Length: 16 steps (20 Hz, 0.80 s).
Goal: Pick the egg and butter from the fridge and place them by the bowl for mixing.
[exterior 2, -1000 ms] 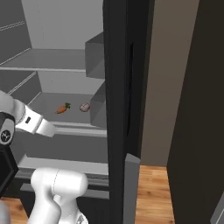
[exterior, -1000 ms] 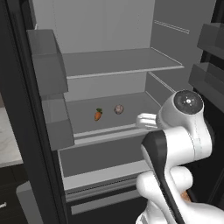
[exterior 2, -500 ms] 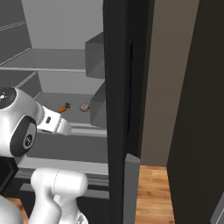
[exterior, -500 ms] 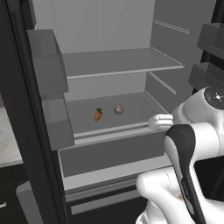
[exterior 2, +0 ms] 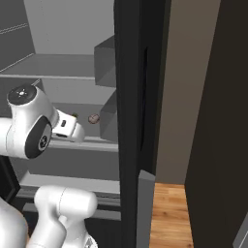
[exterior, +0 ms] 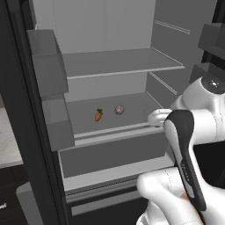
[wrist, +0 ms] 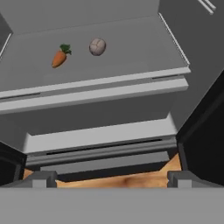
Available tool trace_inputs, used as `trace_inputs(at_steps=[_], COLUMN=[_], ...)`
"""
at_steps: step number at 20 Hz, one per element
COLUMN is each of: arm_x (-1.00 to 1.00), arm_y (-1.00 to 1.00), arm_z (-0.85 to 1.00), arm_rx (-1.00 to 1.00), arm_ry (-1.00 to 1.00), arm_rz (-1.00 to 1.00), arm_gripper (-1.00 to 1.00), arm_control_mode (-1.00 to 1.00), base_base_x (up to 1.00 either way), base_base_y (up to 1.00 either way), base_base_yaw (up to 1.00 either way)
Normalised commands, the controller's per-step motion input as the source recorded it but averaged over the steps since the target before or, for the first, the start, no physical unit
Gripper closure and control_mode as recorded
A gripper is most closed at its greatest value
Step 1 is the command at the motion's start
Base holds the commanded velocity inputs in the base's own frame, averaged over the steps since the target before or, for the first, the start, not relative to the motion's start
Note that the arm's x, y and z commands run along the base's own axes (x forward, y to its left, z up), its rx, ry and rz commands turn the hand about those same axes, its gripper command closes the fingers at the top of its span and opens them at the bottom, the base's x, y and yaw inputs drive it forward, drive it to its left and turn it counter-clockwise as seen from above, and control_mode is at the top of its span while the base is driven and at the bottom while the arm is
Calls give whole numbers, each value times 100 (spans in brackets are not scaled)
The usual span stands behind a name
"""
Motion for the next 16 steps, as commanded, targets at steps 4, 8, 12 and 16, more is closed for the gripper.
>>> trace_inputs(at_steps=[4,8,12,16], arm_x=[43,49,55,56], arm_y=[0,0,0,2], arm_z=[-1,0,-4,-19], arm_rx=[0,0,0,-1], arm_ry=[0,0,0,0], arm_rz=[0,0,0,1], arm_gripper=[-100,-100,-100,-100], arm_control_mode=[-100,-100,-100,-100], base_base_x=[0,0,0,0], base_base_y=[0,0,0,0], base_base_yaw=[0,0,0,0])
